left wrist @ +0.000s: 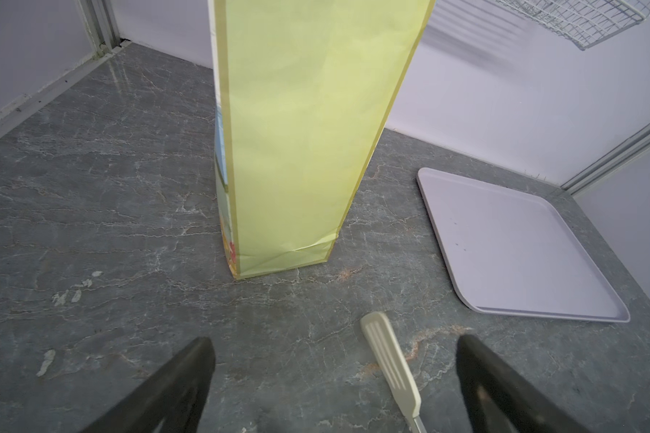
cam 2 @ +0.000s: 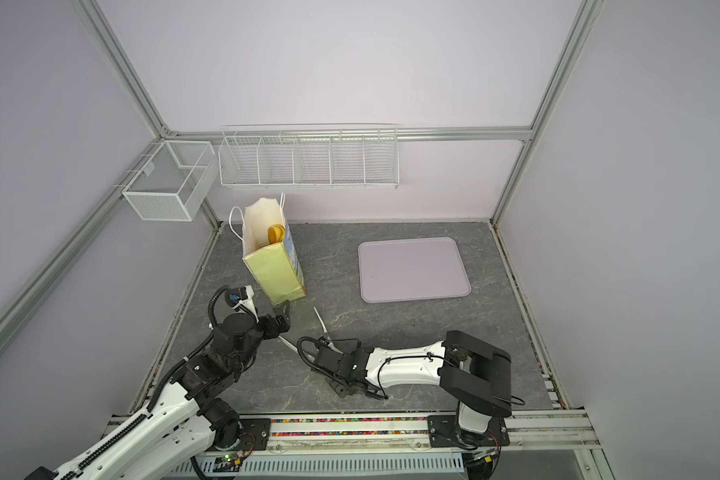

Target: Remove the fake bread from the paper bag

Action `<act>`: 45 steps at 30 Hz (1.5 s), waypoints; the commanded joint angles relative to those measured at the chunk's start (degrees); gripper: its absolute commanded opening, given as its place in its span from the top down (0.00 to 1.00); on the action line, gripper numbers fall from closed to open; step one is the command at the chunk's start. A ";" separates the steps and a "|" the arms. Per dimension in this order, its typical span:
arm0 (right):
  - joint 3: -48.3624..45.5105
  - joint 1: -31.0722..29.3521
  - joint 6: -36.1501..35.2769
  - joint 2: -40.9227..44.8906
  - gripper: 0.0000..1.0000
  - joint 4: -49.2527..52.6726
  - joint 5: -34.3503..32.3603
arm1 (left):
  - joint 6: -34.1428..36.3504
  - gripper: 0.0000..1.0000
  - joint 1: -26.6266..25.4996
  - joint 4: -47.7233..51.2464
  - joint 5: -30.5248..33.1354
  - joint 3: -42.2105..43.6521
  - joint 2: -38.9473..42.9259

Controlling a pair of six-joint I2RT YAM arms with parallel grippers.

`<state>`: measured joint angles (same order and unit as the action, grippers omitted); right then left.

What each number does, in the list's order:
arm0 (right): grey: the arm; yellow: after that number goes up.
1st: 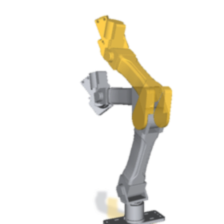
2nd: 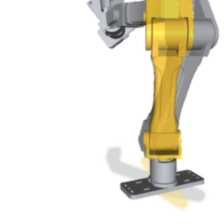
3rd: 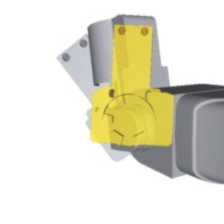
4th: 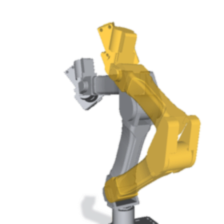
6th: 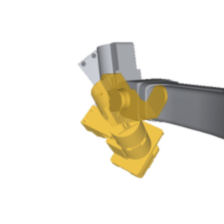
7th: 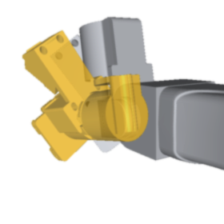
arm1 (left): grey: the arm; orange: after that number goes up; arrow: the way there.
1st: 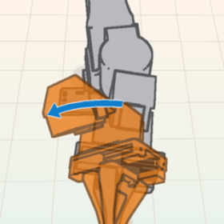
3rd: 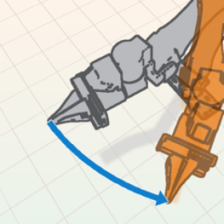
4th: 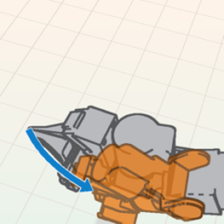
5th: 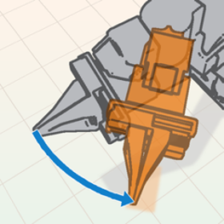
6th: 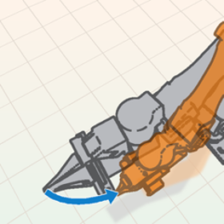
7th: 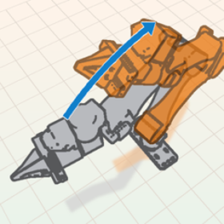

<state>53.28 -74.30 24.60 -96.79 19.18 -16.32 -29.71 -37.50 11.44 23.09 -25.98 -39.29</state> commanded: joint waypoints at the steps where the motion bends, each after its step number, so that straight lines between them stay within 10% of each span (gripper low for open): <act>1: 1.00 1.11 -1.47 0.16 0.44 -2.15 0.64 | -0.52 0.01 0.23 -0.50 -0.42 -0.04 -0.43; 6: 3.17 2.40 -2.81 -2.07 0.24 -2.57 0.36 | -0.18 0.01 0.23 -0.93 -0.56 -0.47 -1.42; 15: 6.85 5.81 -6.32 -7.96 0.21 -5.73 4.56 | 0.79 0.01 0.27 -1.11 -0.76 -1.35 -2.81; 23: 4.45 6.00 -8.01 -5.10 0.72 -6.88 1.58 | 0.76 0.01 1.17 0.47 -2.76 -2.49 -2.99; 33: -0.06 7.85 -9.75 10.00 0.94 -7.23 -1.23 | 6.27 0.01 3.70 -5.00 -22.00 -5.97 -1.28; 45: 0.70 21.92 -9.29 32.20 0.94 -7.43 26.81 | -6.17 0.04 10.60 -23.53 -57.31 -8.92 -8.15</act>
<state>53.12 -53.89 15.64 -67.81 13.65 -0.14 -31.18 -27.27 -3.44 -22.46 -34.26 -44.62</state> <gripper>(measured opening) 0.190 0.958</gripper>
